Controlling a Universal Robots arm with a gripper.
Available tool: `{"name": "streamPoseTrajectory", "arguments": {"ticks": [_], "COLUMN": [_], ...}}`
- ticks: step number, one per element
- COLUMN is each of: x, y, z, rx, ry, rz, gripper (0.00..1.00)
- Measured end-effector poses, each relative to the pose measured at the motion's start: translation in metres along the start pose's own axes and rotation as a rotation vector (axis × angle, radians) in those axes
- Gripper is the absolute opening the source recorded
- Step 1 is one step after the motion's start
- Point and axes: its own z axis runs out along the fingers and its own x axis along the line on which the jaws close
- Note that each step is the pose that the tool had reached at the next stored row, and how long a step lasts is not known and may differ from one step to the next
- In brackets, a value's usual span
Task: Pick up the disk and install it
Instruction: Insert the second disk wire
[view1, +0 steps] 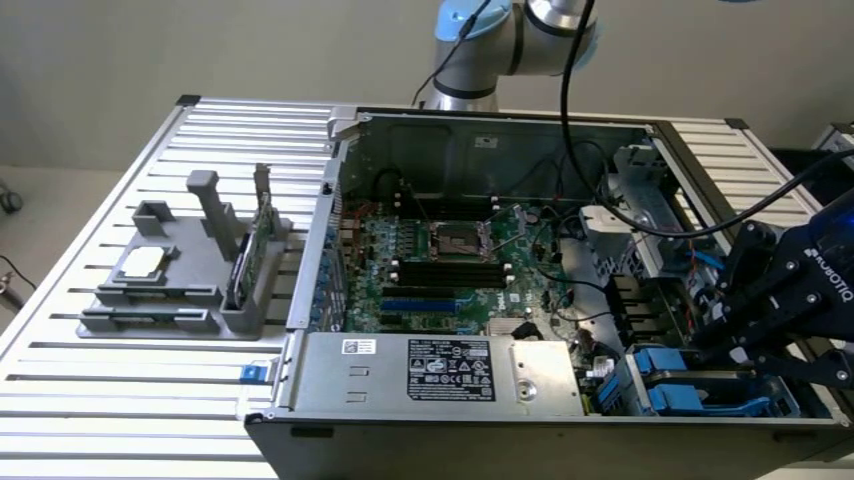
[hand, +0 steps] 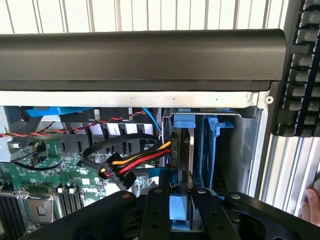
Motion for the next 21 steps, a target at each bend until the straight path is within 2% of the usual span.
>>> {"name": "streamPoseTrajectory", "arguments": {"ticks": [7,18,20,21], "x": [0.000,0.000,0.000,0.000], "y": [-0.0056,-0.0310,-0.0351,-0.0369], "z": [-0.0066,-0.0107,-0.0122,-0.0129], "rx": [0.0000,0.0005,0.0005,0.0005], "ry": [0.0008,0.0007,0.0008,0.0007], "rz": [0.000,0.000,0.000,0.000], "gripper": [0.25,0.25,0.16,0.16]}}
